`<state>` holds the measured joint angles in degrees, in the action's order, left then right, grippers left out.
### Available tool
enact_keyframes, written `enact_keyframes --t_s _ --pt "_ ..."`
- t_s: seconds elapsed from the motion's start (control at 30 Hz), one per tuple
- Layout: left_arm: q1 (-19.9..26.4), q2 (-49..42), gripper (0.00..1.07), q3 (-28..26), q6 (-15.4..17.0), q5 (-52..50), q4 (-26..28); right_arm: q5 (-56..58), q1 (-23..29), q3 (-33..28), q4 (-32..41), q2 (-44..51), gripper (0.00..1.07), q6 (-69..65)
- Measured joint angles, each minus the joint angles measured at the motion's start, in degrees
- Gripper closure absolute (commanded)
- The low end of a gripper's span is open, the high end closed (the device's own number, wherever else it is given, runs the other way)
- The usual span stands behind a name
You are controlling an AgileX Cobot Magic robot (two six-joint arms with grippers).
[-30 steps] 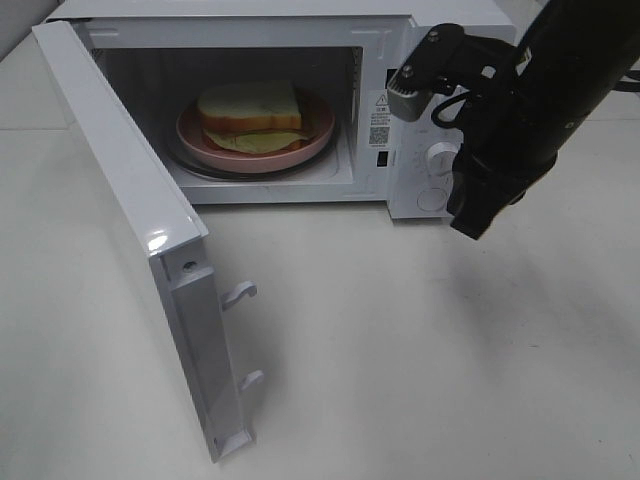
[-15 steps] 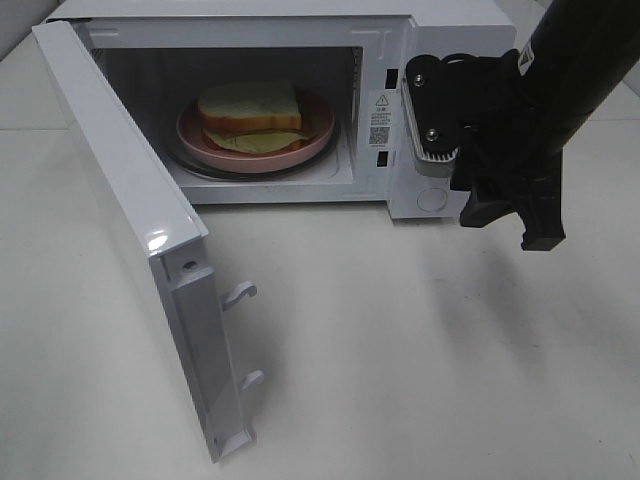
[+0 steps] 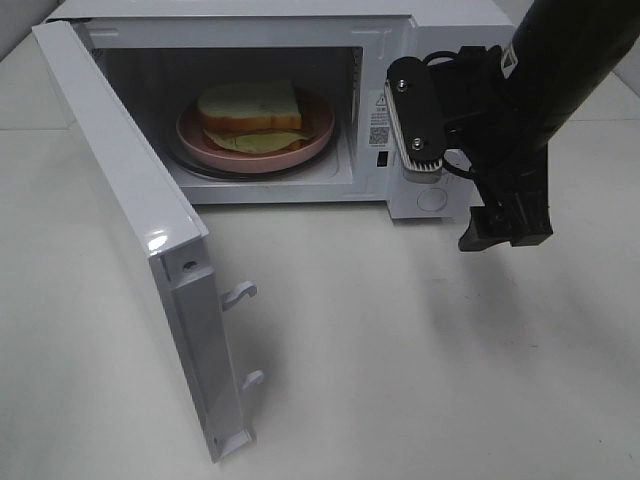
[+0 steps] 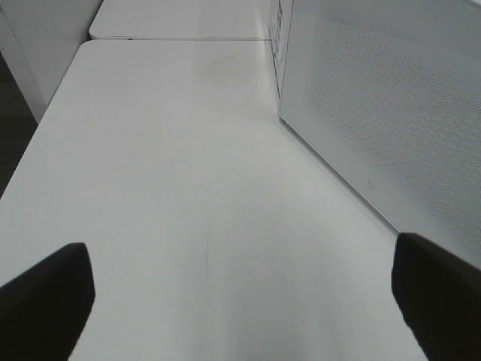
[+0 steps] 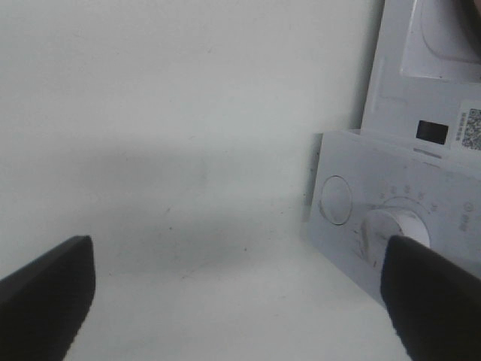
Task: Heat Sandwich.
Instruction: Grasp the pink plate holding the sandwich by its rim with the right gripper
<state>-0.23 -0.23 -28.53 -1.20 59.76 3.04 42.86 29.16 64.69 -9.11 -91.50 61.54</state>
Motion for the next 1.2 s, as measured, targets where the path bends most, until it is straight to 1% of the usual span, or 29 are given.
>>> enact_keyframes --t_s 0.1,0.23,0.33,0.4,0.57,0.7,0.9,1.2 --pt "0.0 0.0 0.03 0.0 0.0 0.0 0.0 -0.23 0.57 0.69 -1.26 -0.69 0.07 -0.52" --pt "0.0 0.0 0.03 0.0 0.0 0.0 0.0 -1.78 2.01 4.01 -2.75 -4.13 0.09 -2.41" --pt "0.0 0.0 0.03 0.0 0.0 0.0 0.0 -2.23 2.41 5.33 -2.81 -5.56 0.09 -2.58" --pt "0.0 0.0 0.03 0.0 0.0 0.0 0.0 -2.98 2.92 7.45 -2.75 -7.56 0.09 -2.75" --pt "0.0 0.0 0.03 0.0 0.0 0.0 0.0 -4.24 3.38 9.34 -2.64 -9.34 0.1 -2.75" --pt "0.0 0.0 0.03 0.0 0.0 0.0 0.0 -6.19 4.41 13.01 -2.52 -13.46 0.12 -2.75" --pt "0.0 0.0 0.03 0.0 0.0 0.0 0.0 -8.08 5.16 15.81 -2.52 -16.96 0.13 -2.75" --pt "0.0 0.0 0.03 0.0 0.0 0.0 0.0 -9.97 5.5 23.09 -1.03 -24.41 0.15 -2.81"
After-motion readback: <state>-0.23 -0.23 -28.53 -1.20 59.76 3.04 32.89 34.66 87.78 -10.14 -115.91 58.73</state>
